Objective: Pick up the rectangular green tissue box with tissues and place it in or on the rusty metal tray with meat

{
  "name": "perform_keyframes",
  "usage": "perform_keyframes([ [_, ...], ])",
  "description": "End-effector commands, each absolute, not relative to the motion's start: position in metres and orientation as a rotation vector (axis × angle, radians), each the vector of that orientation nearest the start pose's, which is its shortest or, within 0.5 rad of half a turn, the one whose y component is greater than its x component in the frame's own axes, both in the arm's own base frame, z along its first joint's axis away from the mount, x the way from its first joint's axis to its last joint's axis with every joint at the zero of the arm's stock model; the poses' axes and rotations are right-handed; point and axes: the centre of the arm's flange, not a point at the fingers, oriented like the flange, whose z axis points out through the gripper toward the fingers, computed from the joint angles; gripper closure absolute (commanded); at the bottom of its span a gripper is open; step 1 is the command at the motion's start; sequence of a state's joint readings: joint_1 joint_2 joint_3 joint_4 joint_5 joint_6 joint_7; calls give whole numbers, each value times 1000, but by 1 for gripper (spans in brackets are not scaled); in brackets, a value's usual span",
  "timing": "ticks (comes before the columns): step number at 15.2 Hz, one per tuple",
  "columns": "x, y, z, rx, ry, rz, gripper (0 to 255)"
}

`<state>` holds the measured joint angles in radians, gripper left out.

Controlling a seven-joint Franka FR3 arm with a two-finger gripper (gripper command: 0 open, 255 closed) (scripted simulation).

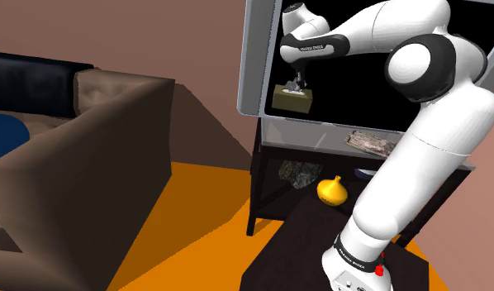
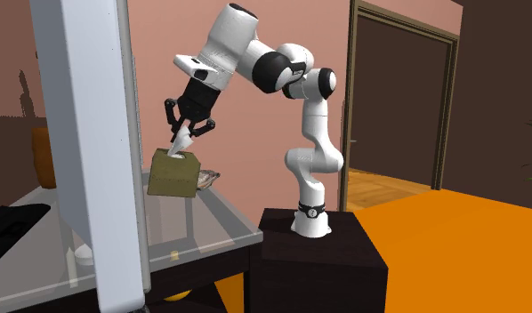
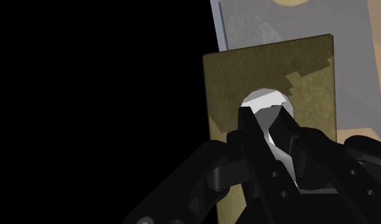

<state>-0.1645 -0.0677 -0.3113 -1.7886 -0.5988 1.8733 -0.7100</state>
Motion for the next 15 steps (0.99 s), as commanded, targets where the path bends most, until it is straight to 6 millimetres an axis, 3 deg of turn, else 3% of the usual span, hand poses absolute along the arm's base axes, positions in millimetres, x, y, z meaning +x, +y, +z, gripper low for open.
perform_keyframes([
  [1, 475, -298, 607, 2537, 478, -257, 255],
  [2, 475, -298, 607, 2537, 478, -257, 255],
  [15, 317, -362, 626, 2537, 478, -257, 255],
])
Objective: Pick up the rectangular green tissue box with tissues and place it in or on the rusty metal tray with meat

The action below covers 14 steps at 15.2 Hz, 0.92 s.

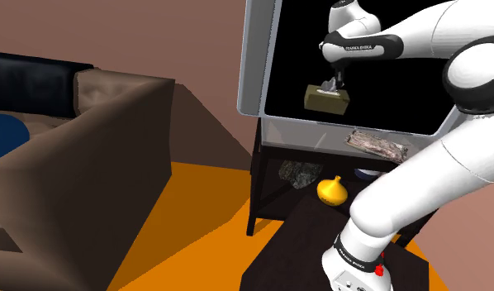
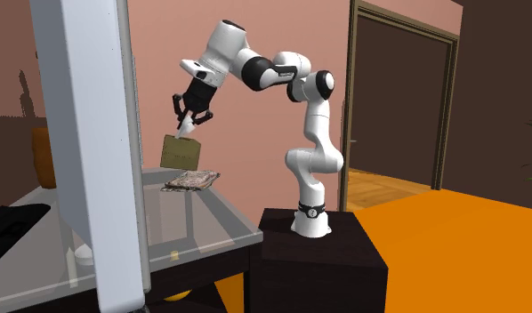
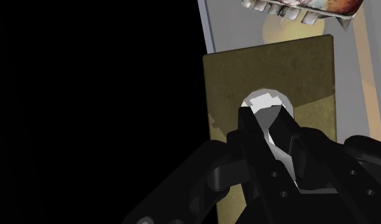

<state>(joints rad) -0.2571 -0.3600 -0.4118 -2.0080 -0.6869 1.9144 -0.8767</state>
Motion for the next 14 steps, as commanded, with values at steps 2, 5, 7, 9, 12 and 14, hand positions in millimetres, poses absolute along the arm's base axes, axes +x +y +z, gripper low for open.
perform_keyframes([
  [2, 293, -372, 629, 2537, 478, -257, 255],
  [5, 256, -387, 634, 2537, 478, -257, 255],
  [7, 232, -397, 637, 2537, 478, -257, 255],
  [9, 207, -406, 640, 2537, 478, -257, 255],
  [12, 171, -421, 644, 2537, 478, -257, 255],
  [14, 147, -431, 648, 2537, 478, -257, 255],
])
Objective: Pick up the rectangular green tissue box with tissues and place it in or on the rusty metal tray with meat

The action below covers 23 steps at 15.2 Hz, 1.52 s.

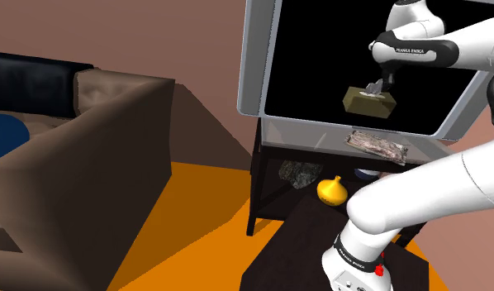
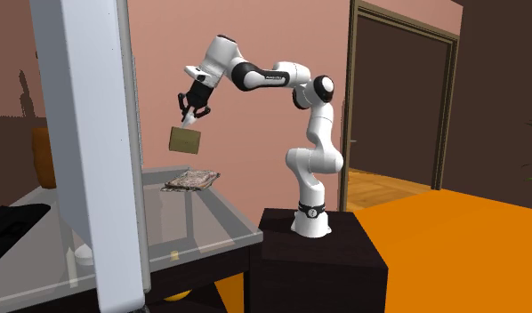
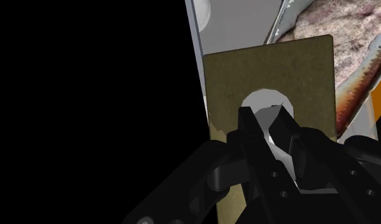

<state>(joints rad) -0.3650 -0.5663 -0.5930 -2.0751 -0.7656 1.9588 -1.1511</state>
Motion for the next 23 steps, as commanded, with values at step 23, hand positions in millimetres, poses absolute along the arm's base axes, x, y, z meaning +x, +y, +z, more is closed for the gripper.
perform_keyframes([
  [23, 68, -463, 568, 2537, 478, -257, 255],
])
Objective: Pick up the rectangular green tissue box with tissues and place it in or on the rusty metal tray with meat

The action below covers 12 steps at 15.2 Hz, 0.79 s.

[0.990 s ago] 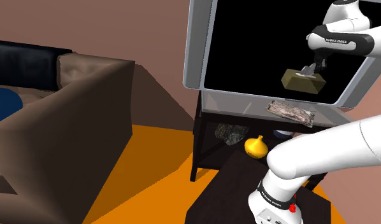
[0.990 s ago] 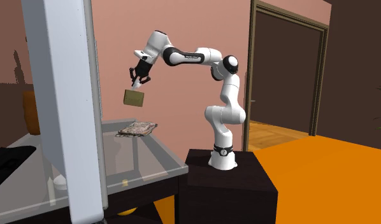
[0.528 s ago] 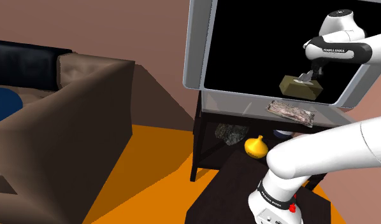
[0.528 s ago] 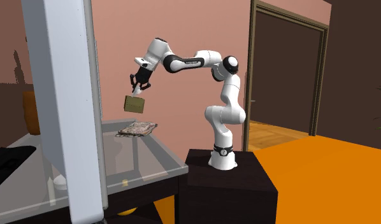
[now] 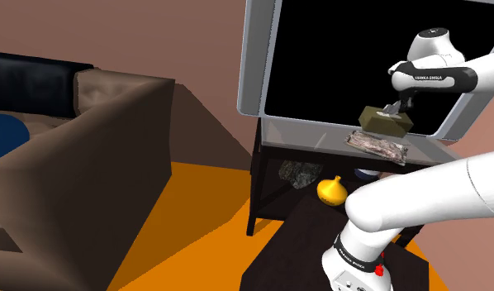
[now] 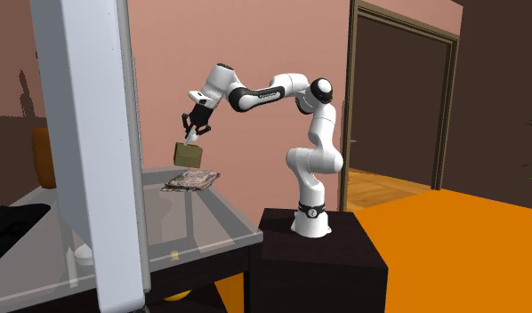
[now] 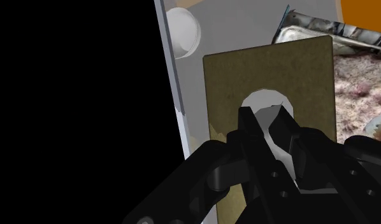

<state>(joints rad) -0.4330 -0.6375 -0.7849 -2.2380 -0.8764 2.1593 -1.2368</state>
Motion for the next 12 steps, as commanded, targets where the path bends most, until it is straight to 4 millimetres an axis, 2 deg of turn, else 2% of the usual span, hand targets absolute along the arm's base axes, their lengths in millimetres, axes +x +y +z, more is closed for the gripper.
perform_keyframes([
  [1, 68, -463, 562, 2537, 478, -257, 255],
  [6, 68, -463, 537, 2537, 478, -257, 255],
  [12, 68, -463, 537, 2537, 478, -257, 255],
])
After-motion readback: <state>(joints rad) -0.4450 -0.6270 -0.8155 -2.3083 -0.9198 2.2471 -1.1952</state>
